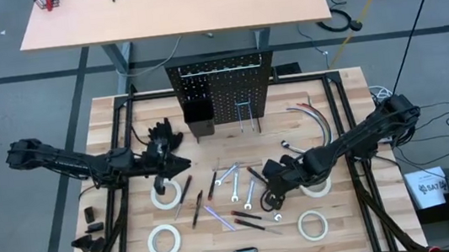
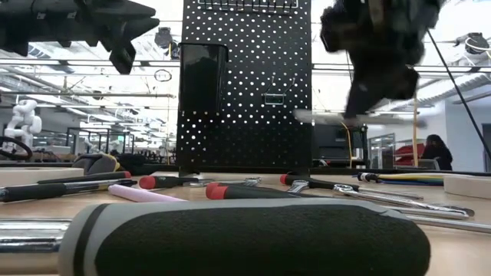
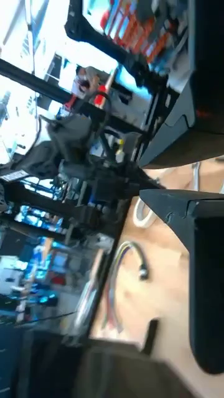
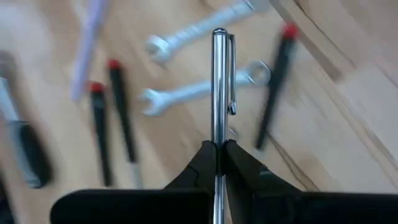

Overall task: Hang tools onto peg board
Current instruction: Put the silver magnetic rod into the black bin on the peg board

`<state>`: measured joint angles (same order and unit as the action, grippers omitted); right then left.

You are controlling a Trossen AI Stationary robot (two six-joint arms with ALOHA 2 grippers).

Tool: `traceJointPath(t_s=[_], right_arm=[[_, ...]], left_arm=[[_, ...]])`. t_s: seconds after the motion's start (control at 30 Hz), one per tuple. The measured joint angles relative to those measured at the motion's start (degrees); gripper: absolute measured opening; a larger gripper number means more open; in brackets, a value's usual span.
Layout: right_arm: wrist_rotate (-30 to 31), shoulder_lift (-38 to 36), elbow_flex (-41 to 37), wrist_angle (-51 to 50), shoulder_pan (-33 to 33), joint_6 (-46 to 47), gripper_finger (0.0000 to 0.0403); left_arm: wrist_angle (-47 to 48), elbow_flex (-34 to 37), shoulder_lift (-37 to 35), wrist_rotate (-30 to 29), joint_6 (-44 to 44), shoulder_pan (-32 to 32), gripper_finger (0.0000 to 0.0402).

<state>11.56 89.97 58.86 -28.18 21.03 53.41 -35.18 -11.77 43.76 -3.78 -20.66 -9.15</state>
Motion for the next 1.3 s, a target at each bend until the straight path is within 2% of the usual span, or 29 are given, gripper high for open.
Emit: traceJointPath(t_s=[0.13, 0.37, 0.6, 0.77, 0.93, 1.0, 1.07, 1.2, 1.3], right_arm=[[3.07, -0.09, 4.96, 5.30, -0.82, -7.45, 0.0006], [3.89, -0.14, 10.53, 15.19, -3.34, -17.34, 0.0007], [4.87, -0.20, 13.29, 19.21, -5.06, -23.67, 0.0009], [6.50, -0.20, 13.33, 23.30, -5.39, -27.10, 0.0009], [0.25, -0.20, 13.36, 27.86, -6.39, -27.32, 0.0010], [0.52, -0.20, 13.40, 26.93, -6.34, -29.42, 0.0010], [1.78, -0.20, 13.39, 25.81, -5.78, -34.81, 0.0010], [5.51, -0.20, 13.39, 25.90, -4.26, -49.78, 0.0010], [6.79, -0.20, 13.39, 25.91, -3.59, -63.47, 0.0010]], left_arm=[[-0.95, 0.00, 2.93, 2.11, -4.94, -0.04, 0.0066], [-8.85, -1.64, 9.29, 0.28, -6.88, -0.86, 0.0066], [-12.40, -6.23, 15.21, 0.14, 4.18, -4.04, 0.0066], [-12.41, -9.57, 18.73, 0.10, 4.93, -4.50, 0.0066], [-12.22, -10.19, 19.66, 0.35, 9.19, -4.50, 0.0066], [-12.24, -10.19, 19.66, 0.75, 2.99, -4.50, 0.0066], [-11.74, -10.21, 19.66, 0.91, -7.58, -4.29, 0.0066], [-7.94, -10.19, 19.66, 3.63, -31.85, -2.40, 0.0066], [-5.86, -10.20, 19.66, 8.87, -43.66, -0.67, 0.0066]])
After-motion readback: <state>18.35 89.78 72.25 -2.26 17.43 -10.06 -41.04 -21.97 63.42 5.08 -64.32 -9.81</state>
